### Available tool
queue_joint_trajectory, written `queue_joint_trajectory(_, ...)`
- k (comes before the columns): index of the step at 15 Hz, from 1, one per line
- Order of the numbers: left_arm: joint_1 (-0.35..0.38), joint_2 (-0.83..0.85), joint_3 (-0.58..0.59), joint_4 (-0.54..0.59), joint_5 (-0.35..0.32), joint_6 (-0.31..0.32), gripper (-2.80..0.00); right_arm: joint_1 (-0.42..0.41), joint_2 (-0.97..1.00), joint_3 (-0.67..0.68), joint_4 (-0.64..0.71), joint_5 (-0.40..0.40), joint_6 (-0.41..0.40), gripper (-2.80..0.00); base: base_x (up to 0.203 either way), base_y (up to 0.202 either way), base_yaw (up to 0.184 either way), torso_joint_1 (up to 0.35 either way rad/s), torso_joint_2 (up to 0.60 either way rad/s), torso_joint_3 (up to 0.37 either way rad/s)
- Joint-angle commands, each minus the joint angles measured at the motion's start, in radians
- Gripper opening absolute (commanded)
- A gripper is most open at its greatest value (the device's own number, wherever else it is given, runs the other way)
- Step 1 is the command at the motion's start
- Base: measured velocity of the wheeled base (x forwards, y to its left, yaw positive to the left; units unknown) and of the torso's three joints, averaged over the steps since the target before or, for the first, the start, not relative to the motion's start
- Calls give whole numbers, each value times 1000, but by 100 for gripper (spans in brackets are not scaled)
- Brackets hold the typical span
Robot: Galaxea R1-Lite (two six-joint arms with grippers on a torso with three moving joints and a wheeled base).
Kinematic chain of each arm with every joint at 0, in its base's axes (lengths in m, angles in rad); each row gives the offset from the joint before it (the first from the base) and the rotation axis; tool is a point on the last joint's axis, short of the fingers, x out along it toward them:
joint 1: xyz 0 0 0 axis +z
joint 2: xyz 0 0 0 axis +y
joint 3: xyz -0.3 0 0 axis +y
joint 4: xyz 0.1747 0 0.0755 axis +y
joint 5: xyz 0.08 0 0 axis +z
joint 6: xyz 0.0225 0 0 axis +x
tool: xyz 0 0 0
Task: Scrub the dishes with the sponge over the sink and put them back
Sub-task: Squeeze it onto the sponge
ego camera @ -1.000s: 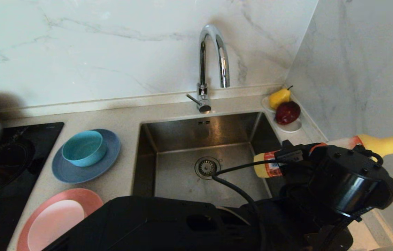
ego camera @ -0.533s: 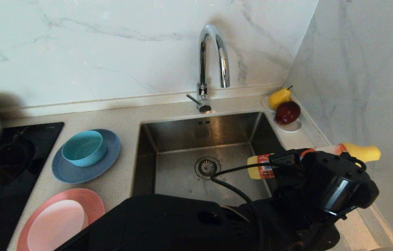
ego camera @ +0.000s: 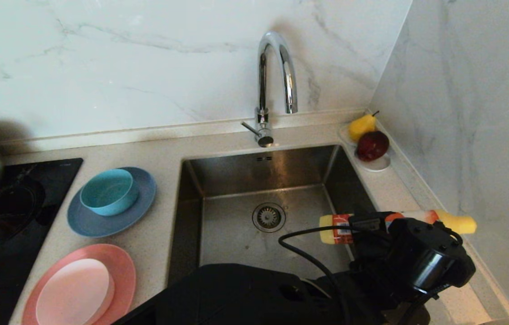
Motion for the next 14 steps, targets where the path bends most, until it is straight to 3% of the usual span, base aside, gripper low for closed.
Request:
queue_joint_trajectory(1,2,35,-18,-4,45,34,-280,1,0,0,0,0,0,-280,0,0,0,0,0,0)
queue_joint_trajectory(14,2,111,-78,-5,55,92,-280,0,0,0,0,0,0,-280,0,0,0,0,0,0)
